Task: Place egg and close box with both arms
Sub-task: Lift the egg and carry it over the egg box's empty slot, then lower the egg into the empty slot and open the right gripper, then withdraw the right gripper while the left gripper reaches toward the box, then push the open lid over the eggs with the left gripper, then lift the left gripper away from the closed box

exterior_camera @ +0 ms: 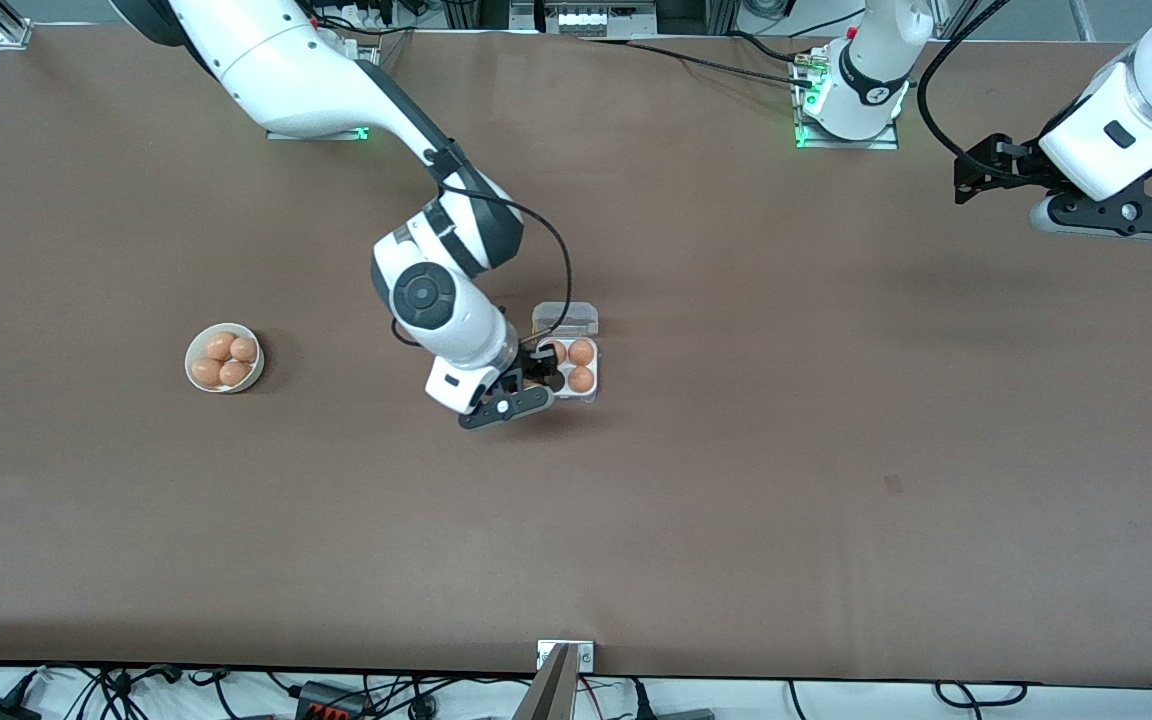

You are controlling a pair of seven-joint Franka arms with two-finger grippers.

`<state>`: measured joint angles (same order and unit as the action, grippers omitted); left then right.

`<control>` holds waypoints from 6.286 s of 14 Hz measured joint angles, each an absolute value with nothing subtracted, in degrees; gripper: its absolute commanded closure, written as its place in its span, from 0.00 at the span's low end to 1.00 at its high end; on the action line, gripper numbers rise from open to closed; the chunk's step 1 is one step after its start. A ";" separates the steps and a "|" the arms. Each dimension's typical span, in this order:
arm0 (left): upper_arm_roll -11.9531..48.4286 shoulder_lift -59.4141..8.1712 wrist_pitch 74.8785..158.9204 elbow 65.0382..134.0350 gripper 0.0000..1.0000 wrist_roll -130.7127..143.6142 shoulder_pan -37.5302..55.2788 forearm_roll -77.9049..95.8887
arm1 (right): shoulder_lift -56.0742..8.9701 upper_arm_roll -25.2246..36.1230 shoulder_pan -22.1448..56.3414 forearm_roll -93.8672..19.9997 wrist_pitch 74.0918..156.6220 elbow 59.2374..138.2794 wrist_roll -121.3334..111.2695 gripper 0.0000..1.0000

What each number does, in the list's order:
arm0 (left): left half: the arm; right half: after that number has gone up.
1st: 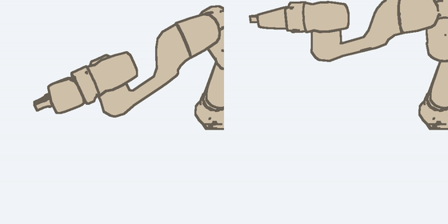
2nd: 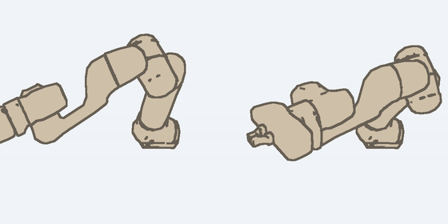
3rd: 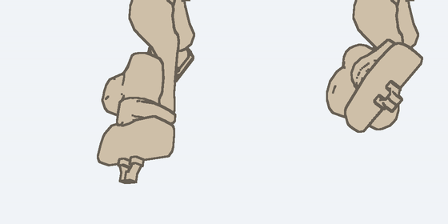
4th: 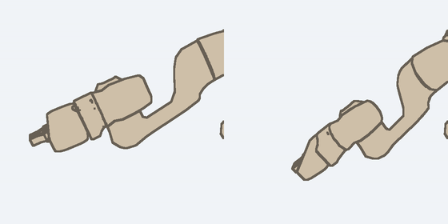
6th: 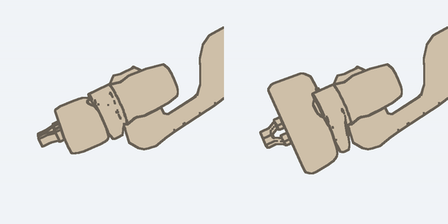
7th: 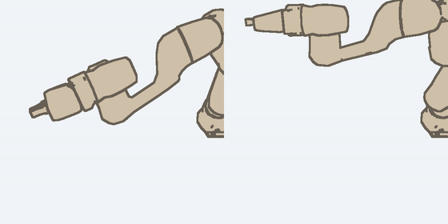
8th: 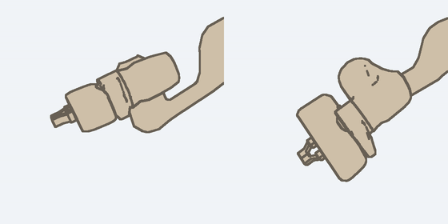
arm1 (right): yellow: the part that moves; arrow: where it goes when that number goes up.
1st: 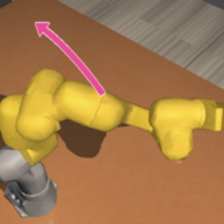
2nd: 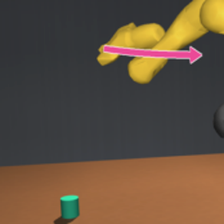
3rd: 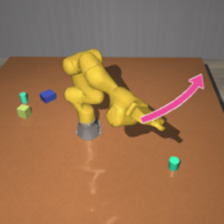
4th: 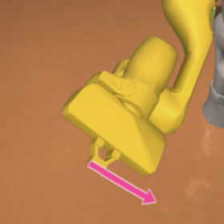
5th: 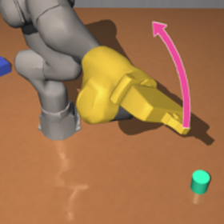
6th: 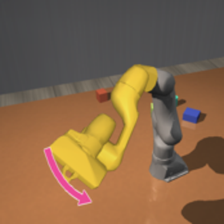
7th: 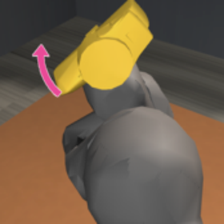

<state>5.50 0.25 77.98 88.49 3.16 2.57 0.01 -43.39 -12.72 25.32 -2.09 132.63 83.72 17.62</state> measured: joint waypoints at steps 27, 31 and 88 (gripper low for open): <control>5.67 0.23 77.98 88.48 0.00 3.16 3.00 0.01 | -37.76 -7.29 27.45 -2.07 119.30 78.31 22.39 0.00; 6.33 -0.07 76.28 88.48 0.00 3.16 3.66 0.02 | -29.09 1.02 27.13 -2.06 107.81 77.90 22.29 0.00; 31.39 -22.72 104.13 94.35 0.34 22.61 2.86 -15.42 | -0.88 2.57 -0.01 0.31 103.31 99.58 -1.21 0.00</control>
